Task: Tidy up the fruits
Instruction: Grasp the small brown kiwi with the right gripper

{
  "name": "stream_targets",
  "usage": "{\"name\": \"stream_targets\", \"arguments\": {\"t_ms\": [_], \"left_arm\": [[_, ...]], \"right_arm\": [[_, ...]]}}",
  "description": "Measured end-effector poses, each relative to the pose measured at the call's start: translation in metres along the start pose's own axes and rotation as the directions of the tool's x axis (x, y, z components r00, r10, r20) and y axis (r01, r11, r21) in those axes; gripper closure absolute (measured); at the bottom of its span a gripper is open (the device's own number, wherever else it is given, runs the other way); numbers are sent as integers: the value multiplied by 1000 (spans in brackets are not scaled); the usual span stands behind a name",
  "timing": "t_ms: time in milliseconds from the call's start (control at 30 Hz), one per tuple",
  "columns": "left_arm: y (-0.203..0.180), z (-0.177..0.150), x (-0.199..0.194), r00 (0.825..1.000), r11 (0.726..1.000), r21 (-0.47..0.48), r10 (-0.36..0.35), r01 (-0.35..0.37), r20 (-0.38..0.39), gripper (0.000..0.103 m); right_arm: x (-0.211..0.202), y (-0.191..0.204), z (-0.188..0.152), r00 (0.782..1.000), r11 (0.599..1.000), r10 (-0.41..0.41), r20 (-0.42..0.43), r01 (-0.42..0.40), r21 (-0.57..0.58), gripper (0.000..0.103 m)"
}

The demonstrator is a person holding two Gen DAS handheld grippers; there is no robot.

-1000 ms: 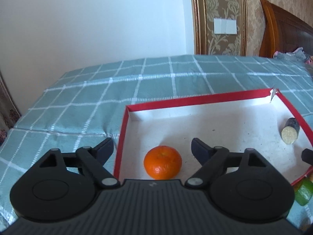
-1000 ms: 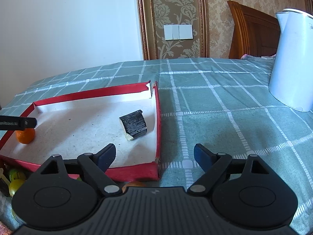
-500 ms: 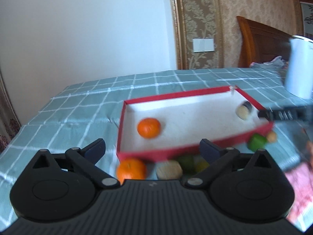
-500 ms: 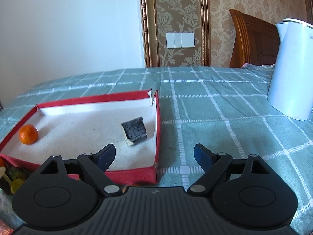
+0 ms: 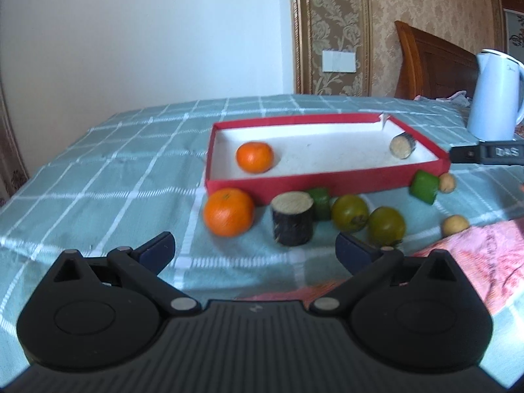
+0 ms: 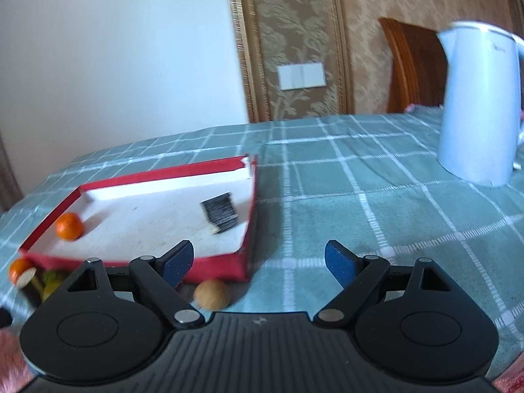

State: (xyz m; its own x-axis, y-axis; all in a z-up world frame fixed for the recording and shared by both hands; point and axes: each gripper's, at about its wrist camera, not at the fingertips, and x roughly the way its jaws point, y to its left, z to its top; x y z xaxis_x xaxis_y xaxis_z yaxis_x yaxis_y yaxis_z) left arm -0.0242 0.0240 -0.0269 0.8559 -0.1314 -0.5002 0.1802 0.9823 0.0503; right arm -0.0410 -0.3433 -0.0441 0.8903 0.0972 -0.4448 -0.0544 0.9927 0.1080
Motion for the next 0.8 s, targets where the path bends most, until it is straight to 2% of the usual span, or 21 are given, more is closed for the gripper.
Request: {"name": "stream_targets", "arguments": {"t_ms": [233, 300, 367, 533, 667, 800], "left_arm": [[11, -6, 7, 1000, 1000, -29, -7, 6, -28, 0], [12, -6, 10, 999, 1000, -25, -2, 1, -42, 0], [11, -6, 14, 998, 1000, -20, -5, 3, -70, 0], [8, -6, 15, 997, 1000, -1, -15, 15, -76, 0], [5, -7, 15, 996, 1000, 19, -19, 21, -83, 0], [6, -7, 16, 996, 1000, 14, -25, 26, -86, 0]], "right_arm": [[-24, 29, -14, 999, 985, 19, 49, -11, -171, 21], [-27, 35, -18, 998, 980, 54, 20, -49, -192, 22], [-29, 42, -21, 996, 975, 85, -19, -87, -204, 33], [-27, 58, -25, 982, 964, 128, -139, -156, -216, 47], [-25, 69, -27, 974, 959, 142, -175, -179, -219, 51], [-18, 74, -31, 955, 965, 164, -249, -207, -161, 51]]}}
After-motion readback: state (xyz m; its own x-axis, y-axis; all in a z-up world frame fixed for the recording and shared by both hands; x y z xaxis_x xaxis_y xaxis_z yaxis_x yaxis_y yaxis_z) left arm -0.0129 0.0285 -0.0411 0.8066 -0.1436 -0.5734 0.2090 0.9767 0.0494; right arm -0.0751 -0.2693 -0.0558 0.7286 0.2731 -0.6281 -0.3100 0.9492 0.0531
